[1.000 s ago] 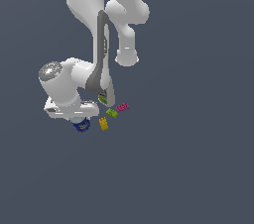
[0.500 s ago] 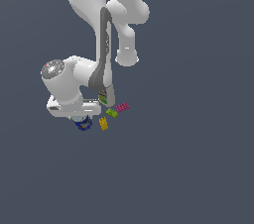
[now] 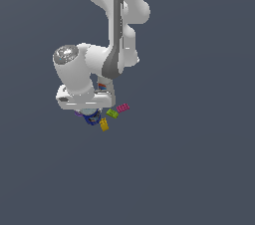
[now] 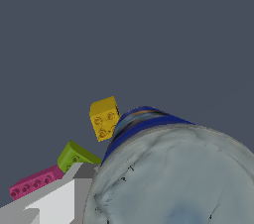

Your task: Pick up a designated object from a clutter of objects.

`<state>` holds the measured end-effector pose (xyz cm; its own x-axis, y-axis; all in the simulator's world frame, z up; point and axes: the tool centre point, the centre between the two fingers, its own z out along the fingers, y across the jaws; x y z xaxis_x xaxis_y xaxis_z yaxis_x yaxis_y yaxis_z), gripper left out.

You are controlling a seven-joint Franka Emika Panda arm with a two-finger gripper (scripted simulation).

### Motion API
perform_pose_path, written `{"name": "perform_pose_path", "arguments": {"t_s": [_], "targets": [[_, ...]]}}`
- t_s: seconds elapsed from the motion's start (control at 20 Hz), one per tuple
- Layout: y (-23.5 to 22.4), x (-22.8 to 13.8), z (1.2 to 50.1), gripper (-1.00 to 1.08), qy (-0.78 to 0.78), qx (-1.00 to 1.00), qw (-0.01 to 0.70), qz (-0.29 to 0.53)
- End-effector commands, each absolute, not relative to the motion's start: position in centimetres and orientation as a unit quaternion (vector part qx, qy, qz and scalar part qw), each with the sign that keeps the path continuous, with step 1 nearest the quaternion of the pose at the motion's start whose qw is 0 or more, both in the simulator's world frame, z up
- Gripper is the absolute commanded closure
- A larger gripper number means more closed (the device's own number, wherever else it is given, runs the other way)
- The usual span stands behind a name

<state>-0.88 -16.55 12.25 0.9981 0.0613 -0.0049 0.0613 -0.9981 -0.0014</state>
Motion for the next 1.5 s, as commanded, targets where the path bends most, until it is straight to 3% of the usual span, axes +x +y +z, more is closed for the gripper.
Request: {"name": "perform_pose_path", "arguments": {"t_s": [0.0,1.45], "targets": [[-14.7,-1.2,14.1,1.08,-0.031,-1.000,0.000,0.000],[10.8,-6.9,36.3,1.08,-0.032,-0.999,-0.001,0.000]]}}
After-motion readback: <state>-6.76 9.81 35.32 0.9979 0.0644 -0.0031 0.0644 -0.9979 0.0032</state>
